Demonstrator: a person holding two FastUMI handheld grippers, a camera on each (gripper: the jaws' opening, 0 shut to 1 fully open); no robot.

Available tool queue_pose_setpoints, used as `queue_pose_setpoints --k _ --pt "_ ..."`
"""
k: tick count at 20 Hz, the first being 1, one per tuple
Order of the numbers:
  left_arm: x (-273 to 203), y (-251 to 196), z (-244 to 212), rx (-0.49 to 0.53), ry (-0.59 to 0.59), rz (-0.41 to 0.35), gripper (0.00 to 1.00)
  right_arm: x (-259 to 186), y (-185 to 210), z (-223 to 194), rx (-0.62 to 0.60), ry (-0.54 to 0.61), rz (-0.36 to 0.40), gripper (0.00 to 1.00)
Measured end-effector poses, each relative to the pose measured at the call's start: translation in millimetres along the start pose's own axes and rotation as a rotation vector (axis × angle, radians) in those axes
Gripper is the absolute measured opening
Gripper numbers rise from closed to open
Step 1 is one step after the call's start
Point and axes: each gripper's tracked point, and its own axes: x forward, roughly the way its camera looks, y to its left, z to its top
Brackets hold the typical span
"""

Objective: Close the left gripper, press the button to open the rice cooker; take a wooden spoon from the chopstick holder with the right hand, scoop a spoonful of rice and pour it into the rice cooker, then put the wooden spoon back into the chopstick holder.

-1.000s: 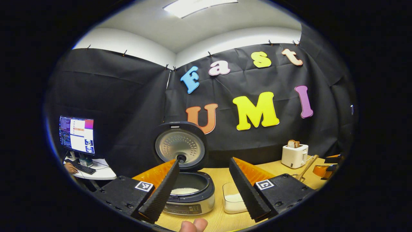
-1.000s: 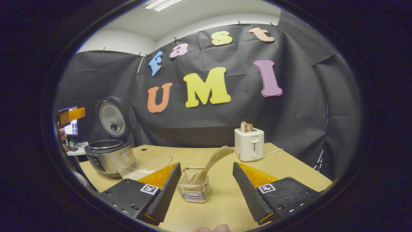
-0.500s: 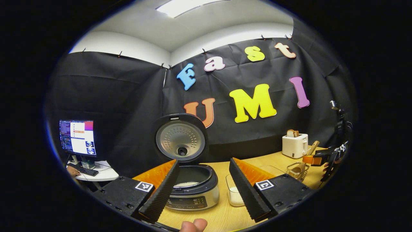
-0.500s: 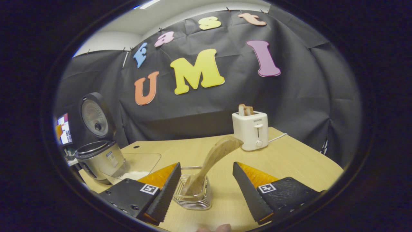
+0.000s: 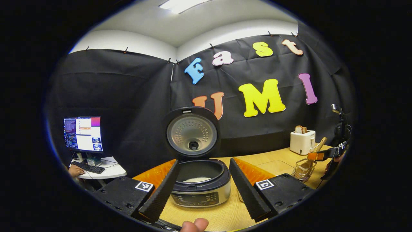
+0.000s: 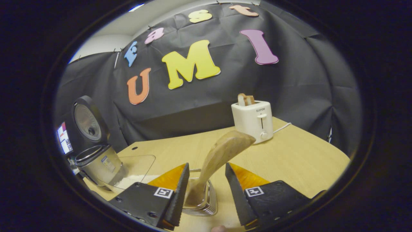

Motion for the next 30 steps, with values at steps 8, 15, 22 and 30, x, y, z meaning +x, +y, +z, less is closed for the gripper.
queue_pose_setpoints --k 8,15,22,30 --pt "2 15 -6 -0.033 0.022 0.018 0.99 -2 13 6 0.033 0.002 0.027 0.19" --pt "4 35 -14 -0.046 0.049 0.054 0.99 -13 26 20 -0.040 -0.033 0.023 0.01" --pt "5 48 -24 -0.072 0.094 0.066 0.99 -33 46 62 -0.131 -0.110 0.018 0.01" --pt "3 57 -24 -0.059 0.092 0.069 0.99 -54 122 128 -0.184 -0.219 0.124 0.01"
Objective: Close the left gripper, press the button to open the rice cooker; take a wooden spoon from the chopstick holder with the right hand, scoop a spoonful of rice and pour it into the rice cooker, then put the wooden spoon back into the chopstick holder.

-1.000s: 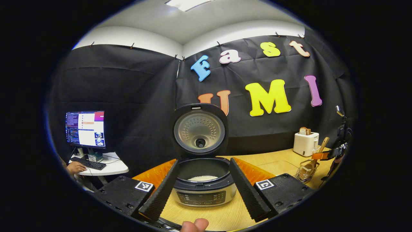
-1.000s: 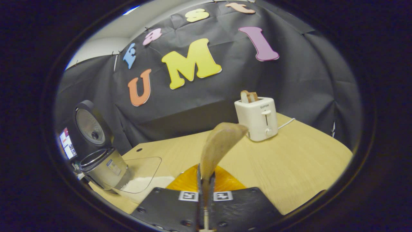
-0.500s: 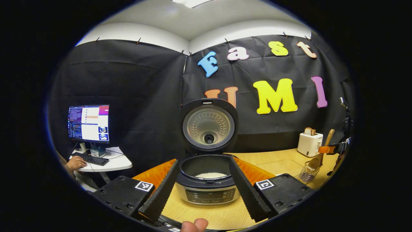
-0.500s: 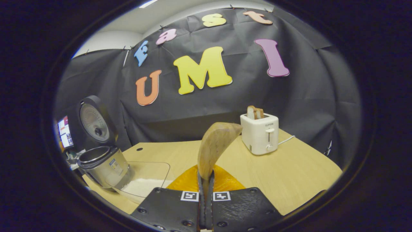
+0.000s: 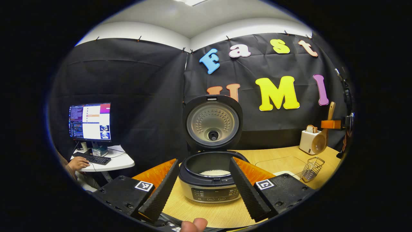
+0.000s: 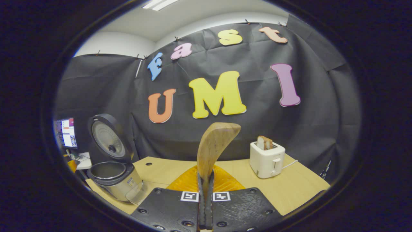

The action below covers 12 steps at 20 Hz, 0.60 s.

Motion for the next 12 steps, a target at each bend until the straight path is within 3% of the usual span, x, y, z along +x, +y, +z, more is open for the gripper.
queue_pose_setpoints --k 3,6,12 --pt "-2 2 3 0.015 -0.008 0.013 0.99 18 38 -4 -0.056 0.015 0.047 0.01" --pt "-4 4 7 0.051 -0.024 0.018 0.99 40 77 -40 -0.120 0.103 0.107 0.01" --pt "-4 10 11 0.030 -0.036 0.030 0.99 54 90 -109 -0.350 0.213 0.062 0.01"
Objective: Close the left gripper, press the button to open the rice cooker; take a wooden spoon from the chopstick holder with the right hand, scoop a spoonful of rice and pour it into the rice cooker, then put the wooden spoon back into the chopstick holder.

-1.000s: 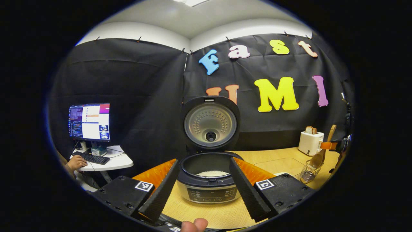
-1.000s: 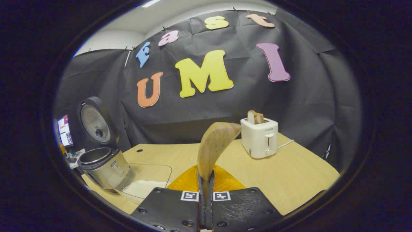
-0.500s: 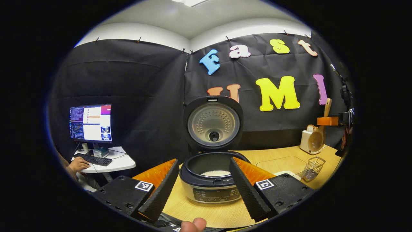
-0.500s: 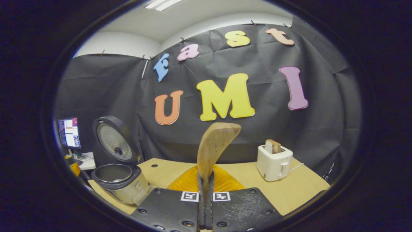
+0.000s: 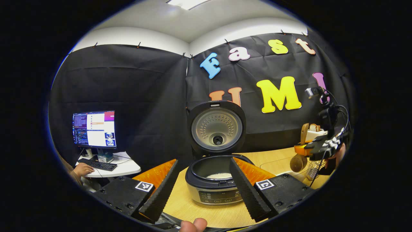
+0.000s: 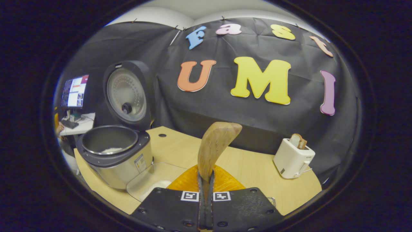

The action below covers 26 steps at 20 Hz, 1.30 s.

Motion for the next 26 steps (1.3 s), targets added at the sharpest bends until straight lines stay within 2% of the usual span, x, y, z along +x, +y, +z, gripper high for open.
queue_pose_setpoints --k 4,7,8,11,14,19,20,21,26 --pt "-1 4 -1 -0.006 0.002 0.001 0.99 5 15 -23 -0.154 0.036 -0.040 0.01" --pt "-2 8 2 -0.004 0.000 0.005 0.99 6 31 -43 -0.110 0.082 -0.006 0.01" --pt "-2 10 3 -0.010 -0.002 0.008 0.99 5 36 -44 -0.071 0.088 0.007 0.01" --pt "-4 14 5 -0.051 -0.005 0.004 0.99 4 65 -45 0.091 0.136 0.110 0.01" --pt "-6 16 4 -0.069 0.009 -0.002 0.99 5 80 -41 0.226 0.163 0.169 0.01" --pt "-8 16 3 -0.058 0.007 -0.003 0.99 10 89 -34 0.418 0.156 0.214 0.01" --pt "-8 15 3 -0.060 0.011 -0.007 0.95 11 91 -33 0.474 0.161 0.232 0.01" --pt "-8 14 3 -0.061 0.017 -0.010 0.99 12 92 -31 0.539 0.168 0.247 0.01" --pt "-11 8 7 -0.050 0.003 -0.029 0.99 18 75 -31 0.808 0.187 0.266 0.01"
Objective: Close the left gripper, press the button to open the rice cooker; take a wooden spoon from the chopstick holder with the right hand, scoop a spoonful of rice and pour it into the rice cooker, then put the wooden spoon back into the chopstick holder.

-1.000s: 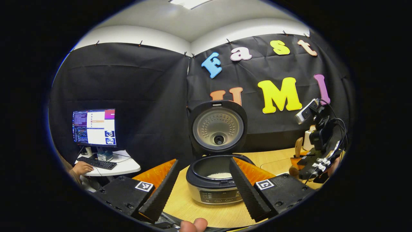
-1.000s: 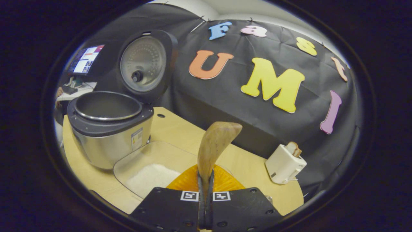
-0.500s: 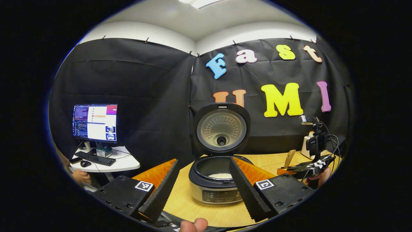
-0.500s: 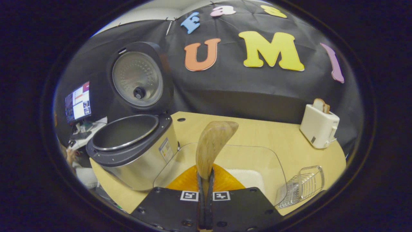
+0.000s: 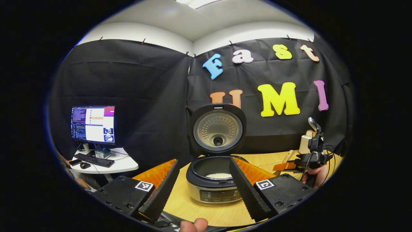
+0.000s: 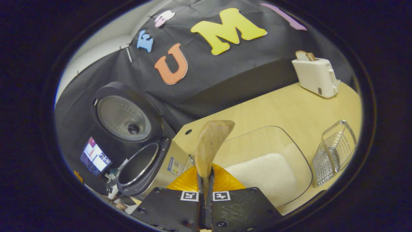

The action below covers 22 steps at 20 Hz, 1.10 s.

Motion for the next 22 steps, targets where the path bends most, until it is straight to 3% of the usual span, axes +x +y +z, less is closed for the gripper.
queue_pose_setpoints --k 6,9,13,16,19,22 --pt "0 -2 1 0.005 -0.004 -0.001 0.99 -15 -26 40 0.175 -0.078 0.023 0.01" --pt "0 0 0 0.009 -0.005 0.000 0.99 -24 -38 59 0.205 -0.114 0.002 0.01" --pt "1 7 -1 0.009 0.000 0.017 0.99 -37 -31 89 0.248 -0.162 0.035 0.01" --pt "3 11 -4 0.021 -0.002 0.010 0.99 -45 -6 114 0.251 -0.204 0.074 0.01" --pt "3 23 -8 0.047 0.006 0.026 0.99 -42 44 131 0.238 -0.213 0.139 0.01" --pt "1 15 -9 0.027 0.021 -0.027 1.00 -29 110 135 0.227 -0.195 0.237 0.01"
